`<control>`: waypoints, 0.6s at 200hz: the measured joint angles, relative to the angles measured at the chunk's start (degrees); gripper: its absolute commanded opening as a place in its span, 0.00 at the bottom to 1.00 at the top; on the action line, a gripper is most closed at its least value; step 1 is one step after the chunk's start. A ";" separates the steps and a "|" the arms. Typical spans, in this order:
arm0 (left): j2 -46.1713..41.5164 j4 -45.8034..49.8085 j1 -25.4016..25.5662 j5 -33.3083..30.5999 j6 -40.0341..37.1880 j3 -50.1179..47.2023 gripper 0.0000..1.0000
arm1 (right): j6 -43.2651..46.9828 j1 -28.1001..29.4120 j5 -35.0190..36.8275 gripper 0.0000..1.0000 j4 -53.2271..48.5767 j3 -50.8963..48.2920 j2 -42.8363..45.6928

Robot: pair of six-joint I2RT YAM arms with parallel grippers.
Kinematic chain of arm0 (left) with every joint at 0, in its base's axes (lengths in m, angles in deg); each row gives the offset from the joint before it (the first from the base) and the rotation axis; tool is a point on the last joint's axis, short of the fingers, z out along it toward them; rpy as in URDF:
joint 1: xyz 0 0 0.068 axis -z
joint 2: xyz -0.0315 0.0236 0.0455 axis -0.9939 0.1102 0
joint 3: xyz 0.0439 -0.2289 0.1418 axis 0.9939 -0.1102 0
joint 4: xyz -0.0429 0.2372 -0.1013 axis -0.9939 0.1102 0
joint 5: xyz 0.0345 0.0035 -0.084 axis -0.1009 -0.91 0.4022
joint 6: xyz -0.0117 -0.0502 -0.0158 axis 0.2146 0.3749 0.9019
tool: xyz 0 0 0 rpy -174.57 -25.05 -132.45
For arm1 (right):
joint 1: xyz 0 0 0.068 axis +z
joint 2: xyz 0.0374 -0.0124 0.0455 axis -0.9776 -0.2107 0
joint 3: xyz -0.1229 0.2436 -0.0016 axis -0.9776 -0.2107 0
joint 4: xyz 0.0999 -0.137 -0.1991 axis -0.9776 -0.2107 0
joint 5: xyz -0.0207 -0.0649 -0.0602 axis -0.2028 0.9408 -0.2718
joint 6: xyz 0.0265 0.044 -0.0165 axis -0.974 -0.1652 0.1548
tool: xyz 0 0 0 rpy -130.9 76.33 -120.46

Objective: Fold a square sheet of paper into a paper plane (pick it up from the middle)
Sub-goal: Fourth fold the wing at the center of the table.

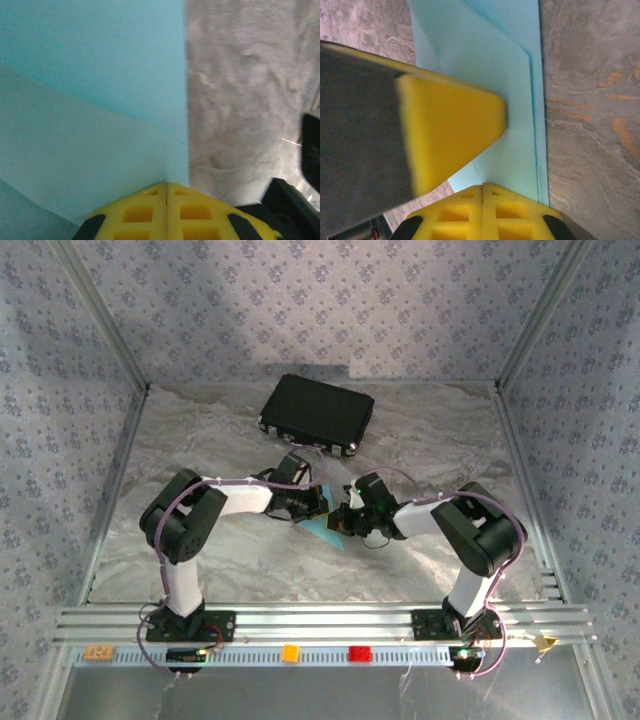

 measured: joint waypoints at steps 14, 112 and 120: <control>0.09 -0.46 -0.61 0.31 0.00 -0.04 0.00 | 0.00 0.00 0.00 0.00 0.07 -0.02 0.00; 1.11 -2.75 -4.81 2.93 -2.29 -0.17 0.02 | 0.00 0.00 0.00 0.00 0.70 -0.39 0.00; 1.16 -2.80 -5.38 3.02 -2.58 -0.17 0.02 | 0.00 0.00 0.00 0.00 0.85 -0.46 0.00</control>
